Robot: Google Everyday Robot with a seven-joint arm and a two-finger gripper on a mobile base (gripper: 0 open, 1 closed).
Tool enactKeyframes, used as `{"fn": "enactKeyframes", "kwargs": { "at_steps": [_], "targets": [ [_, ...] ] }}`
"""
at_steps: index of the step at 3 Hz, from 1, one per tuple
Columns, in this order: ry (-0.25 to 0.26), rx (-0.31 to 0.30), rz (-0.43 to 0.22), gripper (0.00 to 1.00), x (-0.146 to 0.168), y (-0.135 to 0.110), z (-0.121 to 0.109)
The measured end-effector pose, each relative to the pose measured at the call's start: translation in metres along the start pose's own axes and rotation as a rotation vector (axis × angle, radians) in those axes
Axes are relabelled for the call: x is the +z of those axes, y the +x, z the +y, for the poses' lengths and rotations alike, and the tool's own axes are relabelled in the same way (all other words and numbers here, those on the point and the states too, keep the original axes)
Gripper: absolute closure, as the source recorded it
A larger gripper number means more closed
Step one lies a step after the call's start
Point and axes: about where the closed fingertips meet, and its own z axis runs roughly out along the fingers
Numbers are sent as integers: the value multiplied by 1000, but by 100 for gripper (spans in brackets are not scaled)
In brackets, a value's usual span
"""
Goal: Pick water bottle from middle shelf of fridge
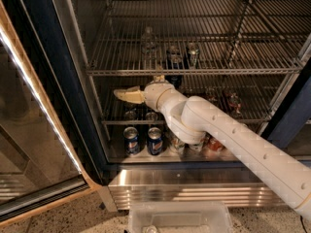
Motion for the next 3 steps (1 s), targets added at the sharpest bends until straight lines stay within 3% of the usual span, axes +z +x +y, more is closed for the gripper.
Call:
{"fn": "enactKeyframes", "kwargs": {
  "at_steps": [1,3],
  "targets": [
    [21,-6,1,10,11,0,-6],
    [118,-11,-30,8,27,5,-19]
  ]
}}
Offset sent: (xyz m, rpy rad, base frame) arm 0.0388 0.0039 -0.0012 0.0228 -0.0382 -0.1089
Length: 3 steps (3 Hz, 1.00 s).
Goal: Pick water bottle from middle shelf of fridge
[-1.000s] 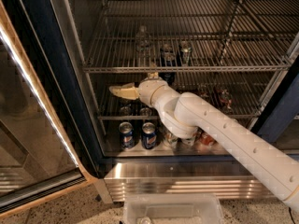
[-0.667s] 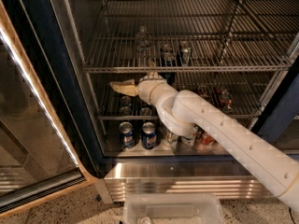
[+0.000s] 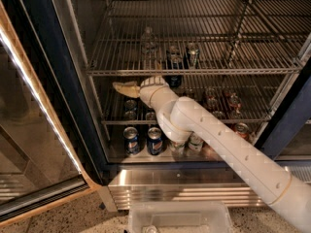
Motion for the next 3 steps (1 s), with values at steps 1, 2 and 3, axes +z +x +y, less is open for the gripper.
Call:
{"fn": "enactKeyframes", "kwargs": {
  "at_steps": [1,2,3],
  "targets": [
    [57,-9,-4,9,6,4,-7],
    [88,-16,0,12,11,7,-12],
    [99,-29,6,13,17,7,-16]
  ]
}}
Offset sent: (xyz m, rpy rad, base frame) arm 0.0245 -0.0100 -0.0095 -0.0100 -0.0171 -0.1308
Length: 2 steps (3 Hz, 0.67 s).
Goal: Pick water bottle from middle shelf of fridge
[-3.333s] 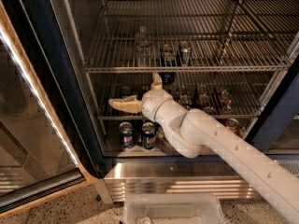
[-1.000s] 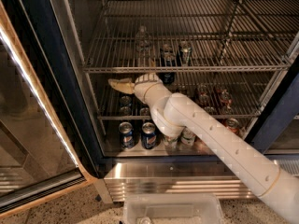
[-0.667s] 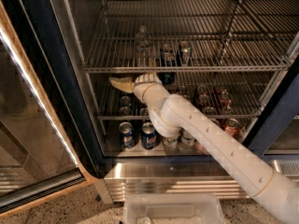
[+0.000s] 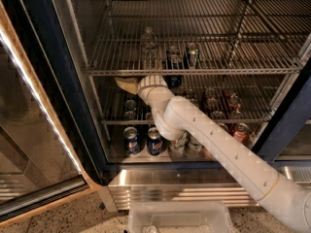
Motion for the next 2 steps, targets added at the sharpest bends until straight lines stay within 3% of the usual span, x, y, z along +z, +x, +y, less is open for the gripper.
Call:
{"fn": "enactKeyframes", "kwargs": {
  "at_steps": [1,2],
  "targets": [
    [15,-13,-1,15,8,-1,-4],
    [15,-13,-1,0,8,-1,-4]
  ]
}}
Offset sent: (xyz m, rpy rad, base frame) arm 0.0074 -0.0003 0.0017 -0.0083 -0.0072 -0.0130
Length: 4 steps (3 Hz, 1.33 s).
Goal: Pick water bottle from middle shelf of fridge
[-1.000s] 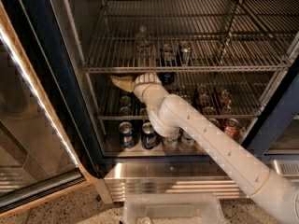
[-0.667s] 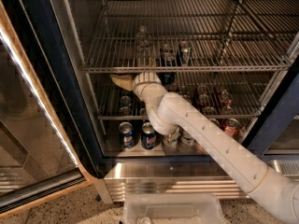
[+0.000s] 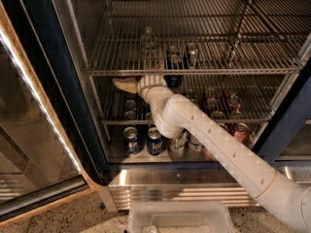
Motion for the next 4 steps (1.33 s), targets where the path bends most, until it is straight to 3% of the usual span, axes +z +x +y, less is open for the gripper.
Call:
{"fn": "enactKeyframes", "kwargs": {
  "at_steps": [2,3,4],
  "targets": [
    [38,5,-10,0,20,7,-13],
    [66,11,-13,5,32,13,-25],
    [104,23,-17,21,41,18,-37]
  ]
}}
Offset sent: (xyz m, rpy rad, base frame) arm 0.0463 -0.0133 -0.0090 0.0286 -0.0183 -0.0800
